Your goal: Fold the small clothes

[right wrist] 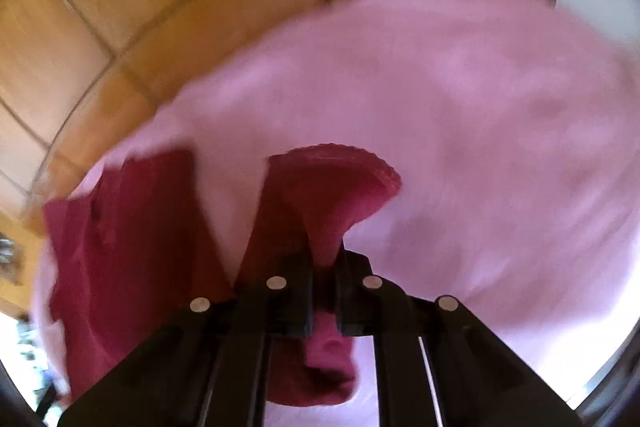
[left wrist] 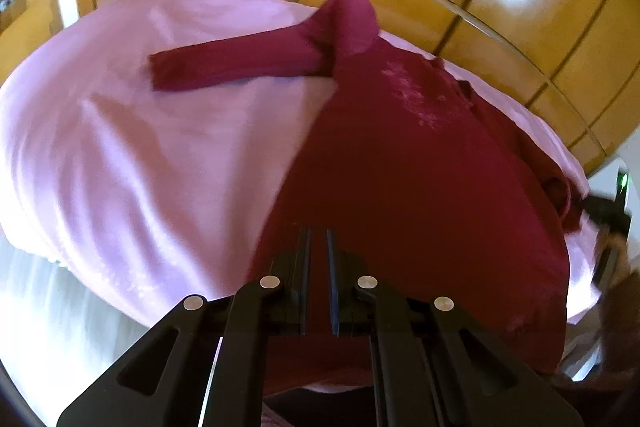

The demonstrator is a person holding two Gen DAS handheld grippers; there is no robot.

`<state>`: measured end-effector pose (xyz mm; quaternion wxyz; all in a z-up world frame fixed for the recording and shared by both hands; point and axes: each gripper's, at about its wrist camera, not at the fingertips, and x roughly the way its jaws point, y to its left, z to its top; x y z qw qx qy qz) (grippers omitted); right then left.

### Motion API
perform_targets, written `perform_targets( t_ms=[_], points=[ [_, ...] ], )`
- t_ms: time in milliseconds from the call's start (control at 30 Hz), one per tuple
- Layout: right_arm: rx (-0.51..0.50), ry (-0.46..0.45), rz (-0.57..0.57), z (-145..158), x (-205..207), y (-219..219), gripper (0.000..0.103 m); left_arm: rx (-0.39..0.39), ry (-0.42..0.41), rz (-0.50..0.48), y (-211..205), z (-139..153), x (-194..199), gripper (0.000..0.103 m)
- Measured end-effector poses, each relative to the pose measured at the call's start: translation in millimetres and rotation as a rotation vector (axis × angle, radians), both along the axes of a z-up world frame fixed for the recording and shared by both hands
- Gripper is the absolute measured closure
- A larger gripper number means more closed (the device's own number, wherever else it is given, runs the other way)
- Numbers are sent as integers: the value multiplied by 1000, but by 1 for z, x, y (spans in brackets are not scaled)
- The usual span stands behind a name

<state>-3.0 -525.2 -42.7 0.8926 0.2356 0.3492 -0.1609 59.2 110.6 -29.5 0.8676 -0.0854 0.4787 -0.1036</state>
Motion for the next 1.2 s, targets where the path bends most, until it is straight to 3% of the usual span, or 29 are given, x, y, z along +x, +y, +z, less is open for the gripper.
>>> perform_targets(
  t_ms=[200, 267, 333, 433, 467, 500, 533, 567, 600, 667, 800, 900, 1000, 1167, 1200],
  points=[
    [-202, -30, -155, 51, 15, -48, 97, -13, 13, -55, -23, -7, 10, 98],
    [-309, 5, -223, 59, 34, -61, 97, -13, 9, -79, -36, -7, 16, 98],
    [-293, 76, -255, 50, 48, -83, 95, -9, 4, -98, -47, -7, 22, 98],
    [-275, 134, -286, 31, 59, -101, 68, 12, -12, -120, -60, -5, 34, 98],
    [-291, 142, -294, 26, 58, -101, 42, 25, -20, -125, -64, -4, 39, 98],
    [-304, 141, -305, 23, 56, -99, 25, 43, -32, -135, -68, -2, 47, 95],
    [-318, 128, -315, 22, 56, -96, 25, 55, -45, -143, -72, 1, 54, 89],
    [-329, 122, -311, 23, 60, -93, 25, 64, -65, -150, -75, 5, 62, 73],
    [-331, 110, -277, 24, 60, -86, 25, 69, -95, -154, -77, 11, 72, 58],
    [-333, 85, -212, 30, 63, -65, 25, 75, -142, -162, -82, 18, 93, 47],
    [-315, -6, -32, 46, 73, -17, 23, 96, -174, -177, -100, 24, 153, 47],
    [-190, -46, 216, 46, 101, 21, 22, 64, -172, -196, -114, 25, 196, 47],
    [-117, -20, 415, 34, 142, 62, 22, 97, -154, -218, -136, 17, 241, 47],
    [-121, 94, 524, 1, 203, 95, 27, 217, -118, -273, -176, -8, 302, 47],
    [-112, 122, 539, -7, 216, 98, 35, 237, -103, -288, -182, -15, 310, 47]
  ],
)
